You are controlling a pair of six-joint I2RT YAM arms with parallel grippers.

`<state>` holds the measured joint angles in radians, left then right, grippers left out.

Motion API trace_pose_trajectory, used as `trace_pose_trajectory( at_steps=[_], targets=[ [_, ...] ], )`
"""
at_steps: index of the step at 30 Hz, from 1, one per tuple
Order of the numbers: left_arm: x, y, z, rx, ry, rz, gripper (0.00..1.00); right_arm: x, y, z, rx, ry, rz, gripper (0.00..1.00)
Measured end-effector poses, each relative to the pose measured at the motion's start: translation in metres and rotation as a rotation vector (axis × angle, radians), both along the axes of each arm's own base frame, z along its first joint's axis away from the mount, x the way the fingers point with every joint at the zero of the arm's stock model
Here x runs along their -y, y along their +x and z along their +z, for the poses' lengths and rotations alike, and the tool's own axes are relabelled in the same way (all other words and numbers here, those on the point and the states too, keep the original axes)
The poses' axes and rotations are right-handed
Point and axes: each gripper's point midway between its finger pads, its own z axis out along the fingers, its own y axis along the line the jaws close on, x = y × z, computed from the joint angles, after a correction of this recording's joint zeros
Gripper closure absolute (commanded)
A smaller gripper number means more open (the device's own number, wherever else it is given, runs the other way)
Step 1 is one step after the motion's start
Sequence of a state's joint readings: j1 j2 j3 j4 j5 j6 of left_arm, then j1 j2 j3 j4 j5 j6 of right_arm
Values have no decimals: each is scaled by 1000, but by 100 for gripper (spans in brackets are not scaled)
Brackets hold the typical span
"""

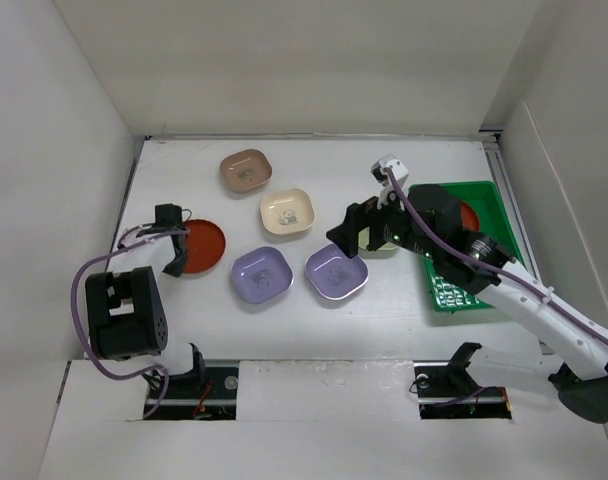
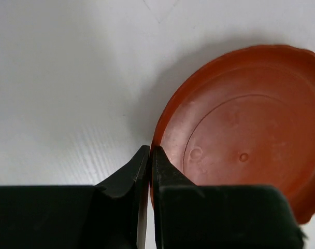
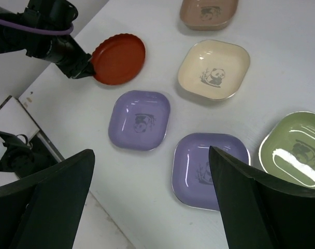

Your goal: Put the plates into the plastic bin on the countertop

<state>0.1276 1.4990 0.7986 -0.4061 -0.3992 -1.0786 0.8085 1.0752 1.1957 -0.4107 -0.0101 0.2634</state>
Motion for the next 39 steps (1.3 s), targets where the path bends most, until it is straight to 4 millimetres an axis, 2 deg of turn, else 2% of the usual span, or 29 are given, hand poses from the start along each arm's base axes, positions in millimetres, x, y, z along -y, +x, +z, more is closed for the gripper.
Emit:
trace_pose_trajectory(
  at_steps=[2,4,7,9,11,12,14,17,21,23,25,27,32,36,37,39],
  targets=[
    [-1,-8,8,-13,4,4,100,-8,0,-3,-9,1,30,4],
    [-1,-5,33,25,28,-4,100,-17,1,-8,-21,4,62,4],
    [11,12,95,175,72,-82,100,-32,5,-18,-46,-3,101,5],
    [23,25,148,326,95,-163,100,-42,11,-23,-61,-10,116,5],
    [30,27,191,455,122,-232,100,-53,19,-23,-69,-15,123,5],
    [30,24,206,498,140,-262,100,-58,26,-21,-68,-13,121,5],
    [33,16,224,540,169,-324,100,-68,36,-14,-63,-4,125,6],
    [41,10,231,540,188,-444,100,-81,52,4,-40,20,125,6],
    [60,12,218,510,162,-619,100,-102,75,35,6,64,131,7],
    [72,11,205,483,126,-707,100,-114,86,40,19,74,133,11],
    [82,10,201,479,99,-777,100,-126,96,36,17,67,135,13],
    [91,10,201,493,80,-833,100,-139,107,22,1,47,136,17],
    [110,10,204,539,49,-938,100,-158,120,-48,-102,-55,134,26],
    [117,6,211,578,51,-977,100,-164,123,-88,-162,-120,133,53],
    [117,5,214,587,56,-981,100,-165,123,-94,-171,-128,133,67],
    [117,4,217,596,67,-986,100,-165,123,-99,-179,-139,128,78]
  ],
)
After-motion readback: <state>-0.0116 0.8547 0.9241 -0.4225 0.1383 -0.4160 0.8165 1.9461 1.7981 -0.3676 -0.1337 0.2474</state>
